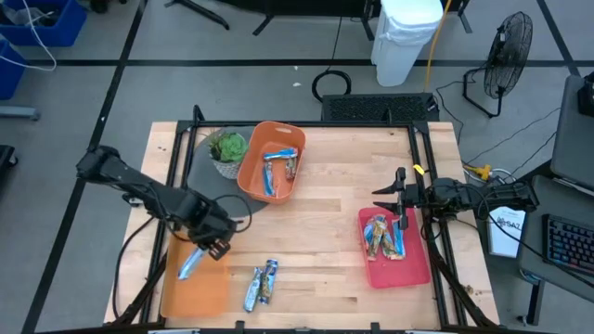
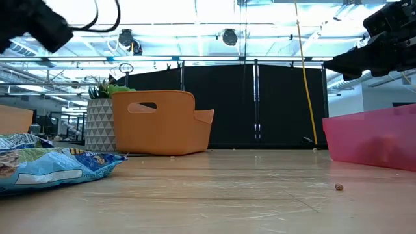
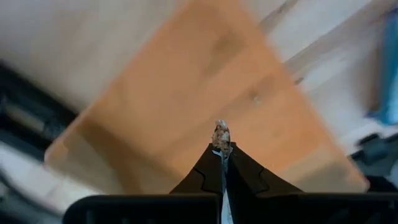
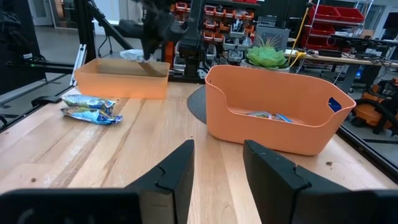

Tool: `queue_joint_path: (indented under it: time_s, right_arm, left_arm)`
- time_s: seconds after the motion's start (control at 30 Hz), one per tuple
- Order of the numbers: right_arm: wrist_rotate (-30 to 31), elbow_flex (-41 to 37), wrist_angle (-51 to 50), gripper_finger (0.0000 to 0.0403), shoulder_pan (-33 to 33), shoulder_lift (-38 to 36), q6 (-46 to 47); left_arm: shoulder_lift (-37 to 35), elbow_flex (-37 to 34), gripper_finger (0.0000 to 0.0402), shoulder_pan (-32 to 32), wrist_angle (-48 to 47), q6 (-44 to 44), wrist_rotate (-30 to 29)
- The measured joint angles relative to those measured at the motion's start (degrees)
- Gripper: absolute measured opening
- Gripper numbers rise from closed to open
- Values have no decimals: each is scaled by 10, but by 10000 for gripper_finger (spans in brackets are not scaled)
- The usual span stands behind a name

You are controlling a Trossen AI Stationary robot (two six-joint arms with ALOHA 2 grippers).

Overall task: Pick and place Granola Bars by type
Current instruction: Put the blue granola bar into the light orange bin

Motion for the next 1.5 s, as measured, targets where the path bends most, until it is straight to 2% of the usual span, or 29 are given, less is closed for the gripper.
queue_joint_path:
  time_s: [0.23,0.47,0.57,0.9,1.1,1.23,1.37,1.5]
  right_arm:
    - [0,0,0,130,0,0,0]
    - [0,0,0,130,0,0,0]
    - [0,0,0,130,0,0,0]
    - [0,0,0,130,0,0,0]
    - [0,0,0,130,0,0,0]
    - [0,0,0,130,0,0,0]
    - [0,0,0,130,0,0,0]
    - [0,0,0,130,0,0,0]
  left_arm:
    - [73,0,5,-18,-3,-62,32]
    - [113,-1,8,-21,-2,-70,43]
    - [115,-1,10,-18,-1,-74,42]
    - [116,-1,70,-16,4,-61,20]
    - [116,-1,73,-15,37,-56,10]
    - [110,0,73,-6,82,-18,21]
    - [99,24,73,9,94,-7,28]
    - [92,73,74,28,100,53,-22]
